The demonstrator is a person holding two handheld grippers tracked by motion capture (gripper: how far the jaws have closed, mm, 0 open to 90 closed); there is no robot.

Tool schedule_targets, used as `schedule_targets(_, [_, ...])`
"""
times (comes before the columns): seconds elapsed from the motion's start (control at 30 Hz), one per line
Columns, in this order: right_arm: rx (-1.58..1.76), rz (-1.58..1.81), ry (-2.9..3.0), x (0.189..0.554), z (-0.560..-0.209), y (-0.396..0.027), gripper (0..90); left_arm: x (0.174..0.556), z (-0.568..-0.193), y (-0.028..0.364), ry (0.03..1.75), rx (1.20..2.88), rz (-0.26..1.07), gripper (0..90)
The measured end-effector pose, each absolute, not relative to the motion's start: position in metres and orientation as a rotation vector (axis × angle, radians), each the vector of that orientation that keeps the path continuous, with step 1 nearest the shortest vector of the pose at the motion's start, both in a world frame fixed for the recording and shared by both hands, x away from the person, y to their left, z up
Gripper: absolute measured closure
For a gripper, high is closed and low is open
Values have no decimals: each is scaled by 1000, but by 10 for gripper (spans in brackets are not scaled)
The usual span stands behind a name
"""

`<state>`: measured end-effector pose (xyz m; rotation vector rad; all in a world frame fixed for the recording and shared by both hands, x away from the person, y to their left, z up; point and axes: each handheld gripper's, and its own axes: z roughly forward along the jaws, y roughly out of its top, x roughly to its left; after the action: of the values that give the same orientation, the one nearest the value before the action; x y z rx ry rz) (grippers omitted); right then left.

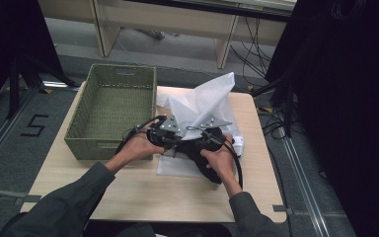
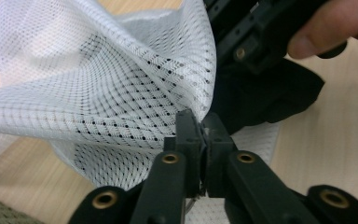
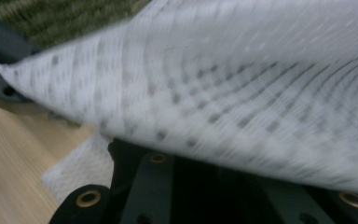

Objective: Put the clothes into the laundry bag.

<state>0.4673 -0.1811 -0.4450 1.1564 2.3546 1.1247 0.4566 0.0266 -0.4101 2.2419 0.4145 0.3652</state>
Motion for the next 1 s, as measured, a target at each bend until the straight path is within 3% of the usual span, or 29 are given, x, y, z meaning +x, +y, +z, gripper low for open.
schedule_targets(0.17, [1150,1144,2333,466,-444,-182,799,438,-421,40,444,2217,427,703])
schedule_targets(0.3, [1142,1124,2343,468,-445,-188,799,415,-437,48,482,2209,367,638])
schedule_targets(0.37, [1196,1127,2341,466,-446,-186,799,412,-454,47,492,2248,360,555])
schedule_targets(0.5, [1154,1137,2343,468,-446,-186,798,415,-487,34,578,2273,268,518])
schedule_targets(0.73, [1160,1119,2355,468,-446,-188,798,422,-513,17,575,2285,279,439])
schedule_targets(0.83, [1137,1132,2342,469,-446,-188,798,425,-514,15,564,2265,266,602])
schedule_targets(0.87, [1170,1110,2360,466,-444,-189,798,425,-514,15,559,2262,263,792])
schedule_targets(0.9, [1170,1110,2360,466,-444,-189,798,426,-515,15,569,2256,267,792])
schedule_targets(0.93, [1163,1104,2356,465,-443,-190,798,426,-514,16,552,2264,274,885])
schedule_targets(1.0, [1130,1110,2355,464,-442,-191,799,424,-513,15,540,2276,253,892])
